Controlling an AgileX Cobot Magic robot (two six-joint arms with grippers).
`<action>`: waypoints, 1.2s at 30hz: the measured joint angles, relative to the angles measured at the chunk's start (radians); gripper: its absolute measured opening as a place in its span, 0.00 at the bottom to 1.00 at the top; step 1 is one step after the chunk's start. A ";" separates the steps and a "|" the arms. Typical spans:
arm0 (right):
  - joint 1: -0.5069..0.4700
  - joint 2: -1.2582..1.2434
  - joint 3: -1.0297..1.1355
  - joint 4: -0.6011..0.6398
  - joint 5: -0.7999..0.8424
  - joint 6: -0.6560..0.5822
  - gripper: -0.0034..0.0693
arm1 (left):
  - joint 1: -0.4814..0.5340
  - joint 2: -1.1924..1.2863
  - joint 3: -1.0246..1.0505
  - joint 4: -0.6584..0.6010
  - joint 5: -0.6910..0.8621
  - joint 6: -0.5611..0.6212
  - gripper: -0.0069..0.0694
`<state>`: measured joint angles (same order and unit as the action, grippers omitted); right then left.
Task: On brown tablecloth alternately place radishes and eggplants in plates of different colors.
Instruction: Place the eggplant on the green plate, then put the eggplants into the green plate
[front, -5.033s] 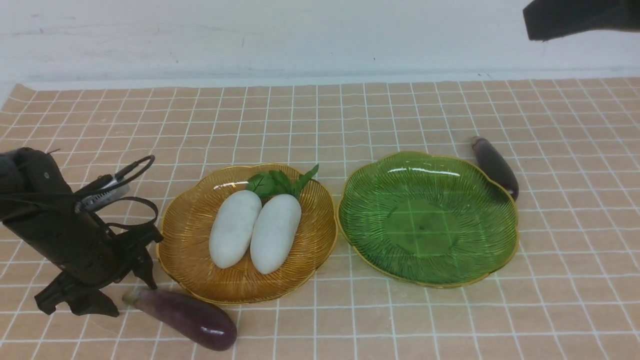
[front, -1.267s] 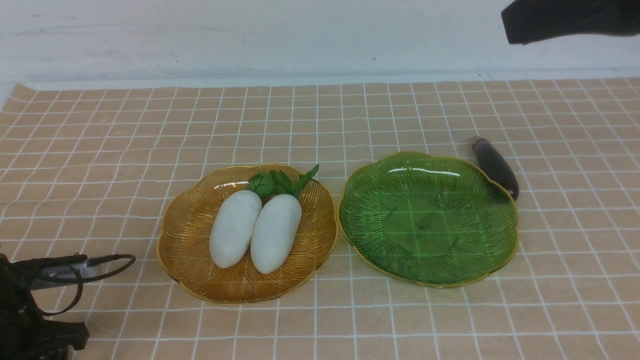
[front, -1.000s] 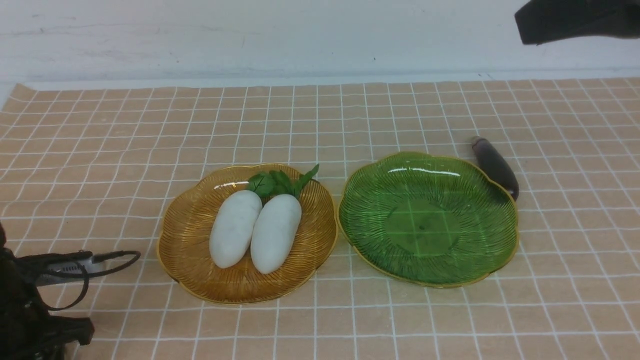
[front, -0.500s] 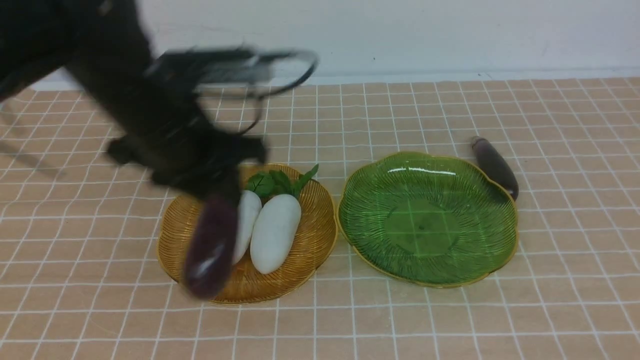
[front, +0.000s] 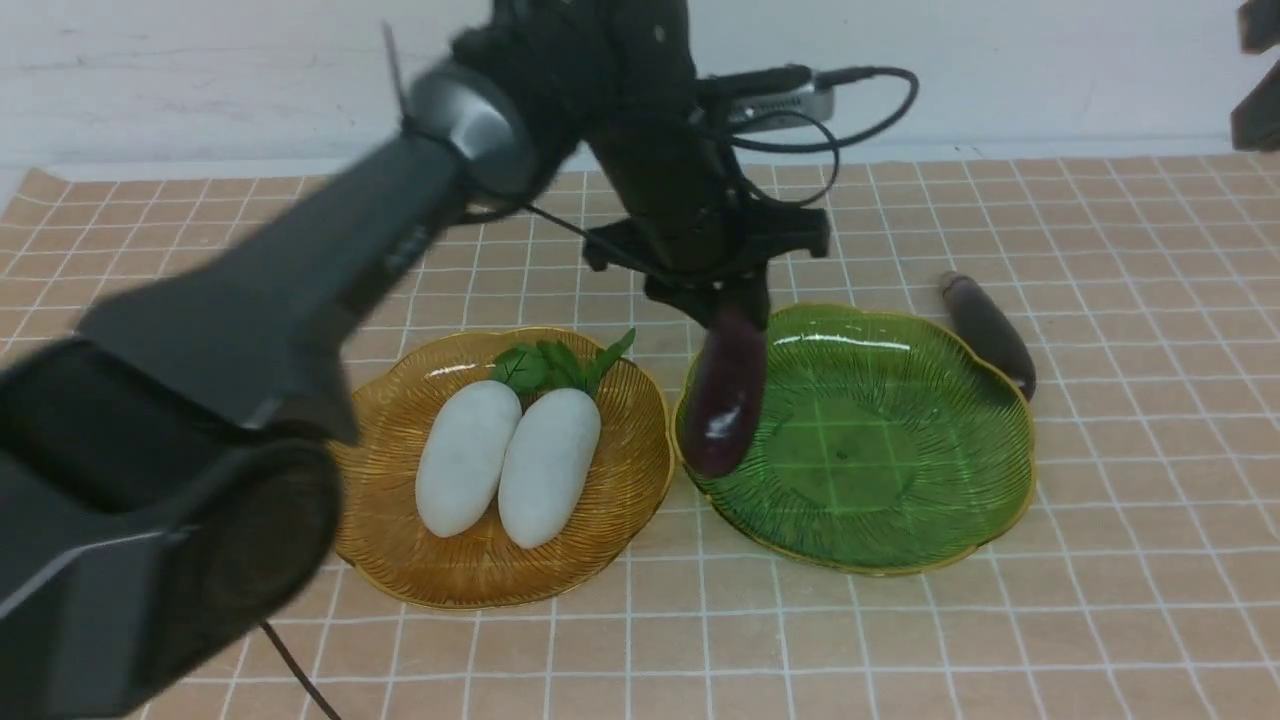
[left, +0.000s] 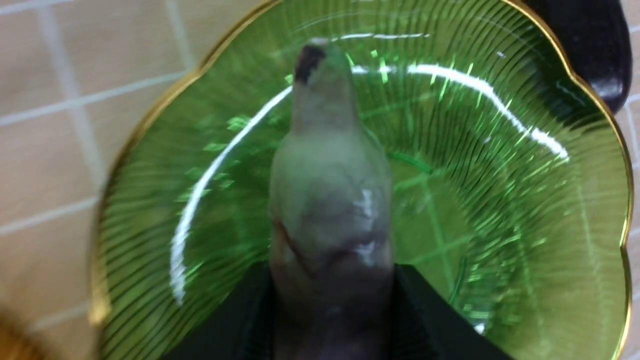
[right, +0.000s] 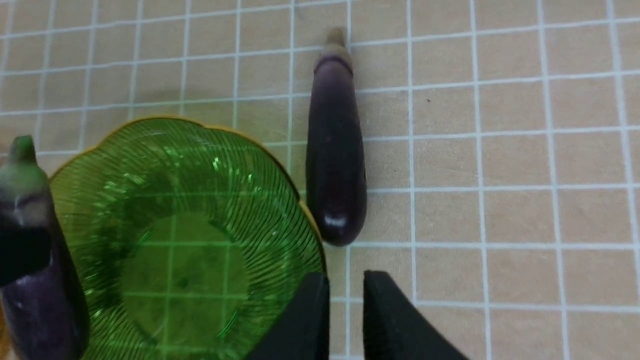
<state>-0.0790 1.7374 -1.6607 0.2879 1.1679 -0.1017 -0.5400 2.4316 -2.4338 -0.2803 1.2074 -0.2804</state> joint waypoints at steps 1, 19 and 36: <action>0.000 0.035 0.000 0.011 -0.018 -0.009 0.20 | -0.002 0.018 -0.011 -0.012 -0.013 0.007 0.44; 0.101 0.518 -0.064 0.204 -0.497 -0.215 0.84 | 0.005 0.002 -0.184 -0.020 0.041 0.044 0.54; 0.050 0.282 -0.343 0.132 -0.076 -0.039 0.49 | 0.005 -0.175 -0.076 0.063 0.048 0.134 0.09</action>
<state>-0.0293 2.0196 -2.0038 0.4200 1.0914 -0.1407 -0.5348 2.2566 -2.5093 -0.2170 1.2555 -0.1468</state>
